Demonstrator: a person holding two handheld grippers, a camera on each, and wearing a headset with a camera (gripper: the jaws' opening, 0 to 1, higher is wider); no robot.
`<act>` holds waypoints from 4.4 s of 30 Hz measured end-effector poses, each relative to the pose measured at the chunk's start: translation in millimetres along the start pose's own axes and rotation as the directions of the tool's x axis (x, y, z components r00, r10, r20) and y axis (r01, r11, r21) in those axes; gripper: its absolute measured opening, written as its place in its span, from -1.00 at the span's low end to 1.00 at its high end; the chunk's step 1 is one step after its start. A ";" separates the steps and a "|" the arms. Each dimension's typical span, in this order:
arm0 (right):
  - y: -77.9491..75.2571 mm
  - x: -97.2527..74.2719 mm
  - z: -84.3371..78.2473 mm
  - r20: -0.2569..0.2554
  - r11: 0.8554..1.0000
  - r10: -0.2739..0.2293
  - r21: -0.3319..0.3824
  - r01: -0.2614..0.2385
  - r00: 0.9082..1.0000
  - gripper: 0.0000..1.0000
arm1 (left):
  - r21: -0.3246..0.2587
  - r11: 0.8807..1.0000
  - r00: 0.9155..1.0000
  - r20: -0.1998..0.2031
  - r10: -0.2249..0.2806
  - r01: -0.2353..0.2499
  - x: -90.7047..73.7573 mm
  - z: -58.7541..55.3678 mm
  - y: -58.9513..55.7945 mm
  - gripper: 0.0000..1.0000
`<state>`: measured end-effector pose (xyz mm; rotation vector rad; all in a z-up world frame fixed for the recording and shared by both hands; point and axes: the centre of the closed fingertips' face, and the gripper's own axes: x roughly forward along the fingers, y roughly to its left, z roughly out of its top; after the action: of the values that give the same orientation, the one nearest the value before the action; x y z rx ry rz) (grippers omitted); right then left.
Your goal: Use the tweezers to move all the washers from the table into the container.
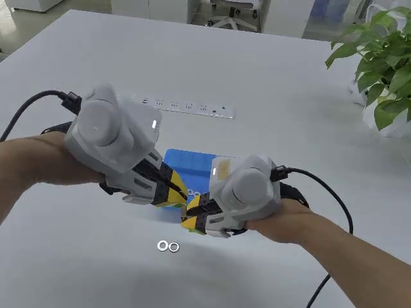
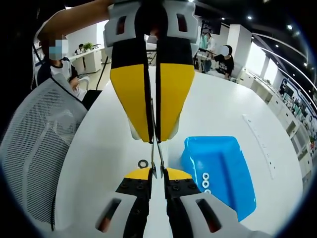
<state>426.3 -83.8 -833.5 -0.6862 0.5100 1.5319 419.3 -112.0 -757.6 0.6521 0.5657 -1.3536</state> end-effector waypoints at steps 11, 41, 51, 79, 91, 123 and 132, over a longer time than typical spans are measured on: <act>15.9 14.2 -4.6 -0.002 0.999 0.035 0.007 -0.035 0.999 -0.77 | -0.033 0.999 1.000 -0.015 -0.007 0.006 4.7 -14.6 -14.1 -0.90; 30.7 29.5 -13.6 0.007 0.997 0.072 0.041 -0.072 0.997 -0.76 | -0.066 0.997 0.999 -0.034 -0.029 0.027 12.2 -28.0 -23.3 -0.90; 33.6 31.2 -17.1 0.002 0.996 0.077 0.047 -0.077 0.997 -0.76 | -0.072 0.997 0.999 -0.033 -0.034 0.032 14.9 -30.7 -25.0 -0.90; 29.1 29.9 -15.5 -0.008 0.996 0.069 0.063 -0.068 0.998 -0.81 | -0.088 0.996 0.999 -0.032 -0.028 0.025 16.3 -30.1 -19.8 -0.90; 30.1 25.3 -11.0 -0.006 0.996 0.073 0.058 -0.073 0.997 -0.82 | -0.093 0.995 0.999 -0.032 -0.031 0.028 11.6 -26.3 -19.8 -0.90; 2.0 -23.5 18.4 -0.005 0.999 0.018 0.032 -0.018 1.000 -0.82 | -0.036 0.999 1.000 0.009 -0.021 0.021 -16.4 25.6 4.2 -0.90; -13.5 -35.4 19.8 -0.007 1.000 -0.002 0.026 0.002 1.000 -0.82 | -0.008 1.000 1.000 0.015 -0.023 0.023 -16.7 37.5 17.4 -0.90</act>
<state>437.4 -94.7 -793.7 -0.6716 0.5338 1.5189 434.2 -125.5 -717.8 0.6301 0.5673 -1.3757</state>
